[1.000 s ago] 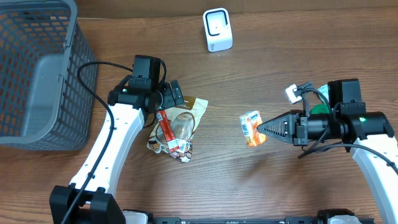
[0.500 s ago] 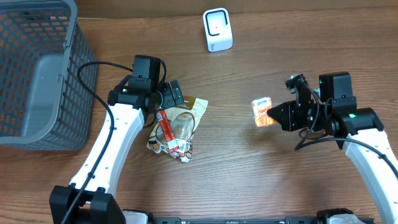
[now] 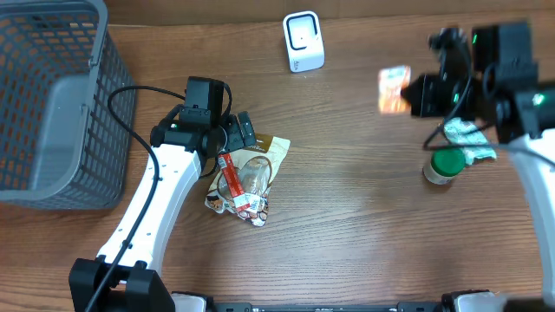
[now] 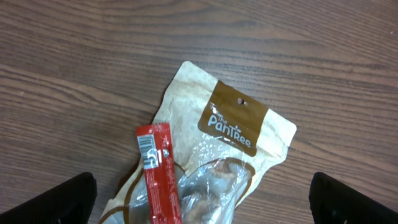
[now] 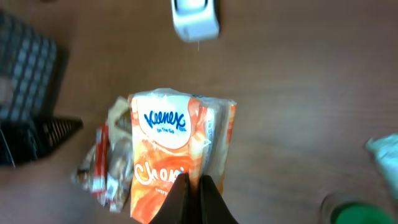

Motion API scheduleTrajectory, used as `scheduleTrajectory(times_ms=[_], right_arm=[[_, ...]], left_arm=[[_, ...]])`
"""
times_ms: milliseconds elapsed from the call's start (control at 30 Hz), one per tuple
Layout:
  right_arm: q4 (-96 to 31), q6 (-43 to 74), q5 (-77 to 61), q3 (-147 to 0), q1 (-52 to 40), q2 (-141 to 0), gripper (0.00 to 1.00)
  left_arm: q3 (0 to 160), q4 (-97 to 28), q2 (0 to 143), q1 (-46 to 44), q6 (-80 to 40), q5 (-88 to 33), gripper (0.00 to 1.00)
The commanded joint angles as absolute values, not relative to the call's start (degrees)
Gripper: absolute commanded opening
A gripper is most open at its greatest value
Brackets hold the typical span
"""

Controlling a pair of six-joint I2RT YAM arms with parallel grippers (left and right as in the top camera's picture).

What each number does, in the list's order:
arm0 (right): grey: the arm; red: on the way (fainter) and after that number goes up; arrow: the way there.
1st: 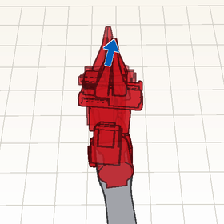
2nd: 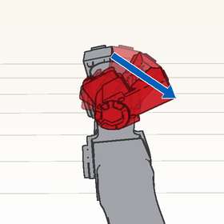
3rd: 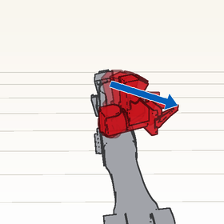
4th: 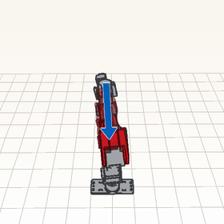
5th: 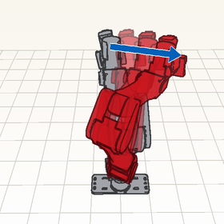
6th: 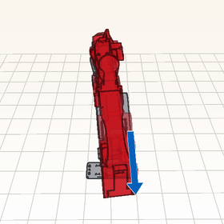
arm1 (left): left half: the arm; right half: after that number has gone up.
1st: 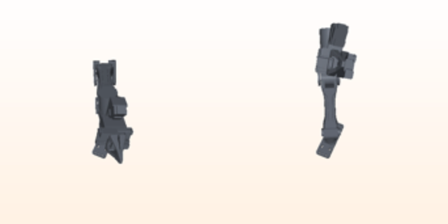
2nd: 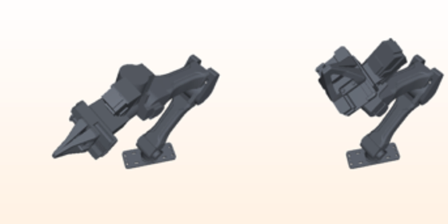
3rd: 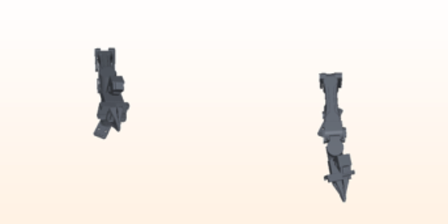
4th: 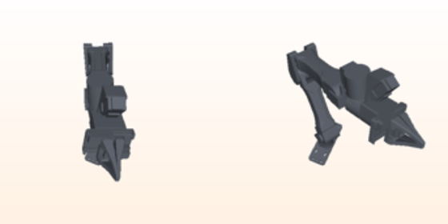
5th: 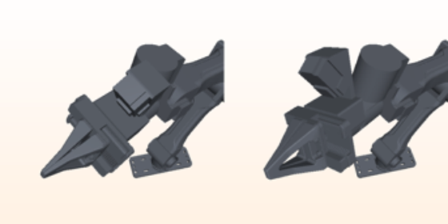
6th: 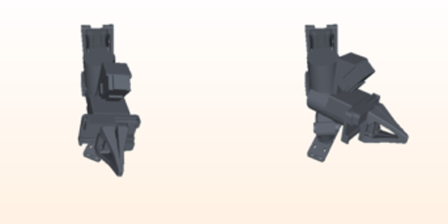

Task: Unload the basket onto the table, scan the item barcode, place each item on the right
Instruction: 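Lift the Kleenex pack and carry it toward the white scanner, then hold the Kleenex pack under the scanner with the right gripper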

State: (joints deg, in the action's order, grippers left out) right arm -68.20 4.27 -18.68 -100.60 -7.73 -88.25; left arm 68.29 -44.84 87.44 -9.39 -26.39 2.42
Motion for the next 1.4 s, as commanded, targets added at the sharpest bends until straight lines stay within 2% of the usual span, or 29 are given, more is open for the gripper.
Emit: scheduleTrajectory(times_ms=[0,167,367,533,700,1200,1367], right_arm=[[-71.5,4.4,-14.0,-112.7,-9.6,-94.2,0.03],[-69.5,0.7,-9.3,-123.8,-14.2,-102.3,0.03],[-58.7,-7.0,5.0,-123.8,-21.0,-108.7,0.04],[-53.4,-18.8,12.7,-123.8,-24.5,-115.6,0.04],[-47.9,-25.6,16.1,-123.8,-25.2,-122.4,0.04],[-29.6,-26.2,20.6,-123.7,-25.5,-132.7,0.04],[-24.8,-33.0,20.6,-123.7,-25.7,-134.5,0.04]], left_arm=[[69.3,-44.8,86.9,-9.4,-25.1,3.2,1.00],[69.3,-44.8,86.9,-9.4,-25.1,3.2,1.00],[69.3,-44.8,86.9,-9.4,-25.1,3.2,1.00],[69.3,-44.8,86.9,-9.4,-25.1,3.2,1.00],[69.3,-44.8,86.9,-9.4,-25.1,3.2,1.00],[69.3,-44.8,86.9,-9.4,-25.1,3.2,1.00],[69.3,-44.8,86.9,-9.4,-25.1,3.2,1.00]])
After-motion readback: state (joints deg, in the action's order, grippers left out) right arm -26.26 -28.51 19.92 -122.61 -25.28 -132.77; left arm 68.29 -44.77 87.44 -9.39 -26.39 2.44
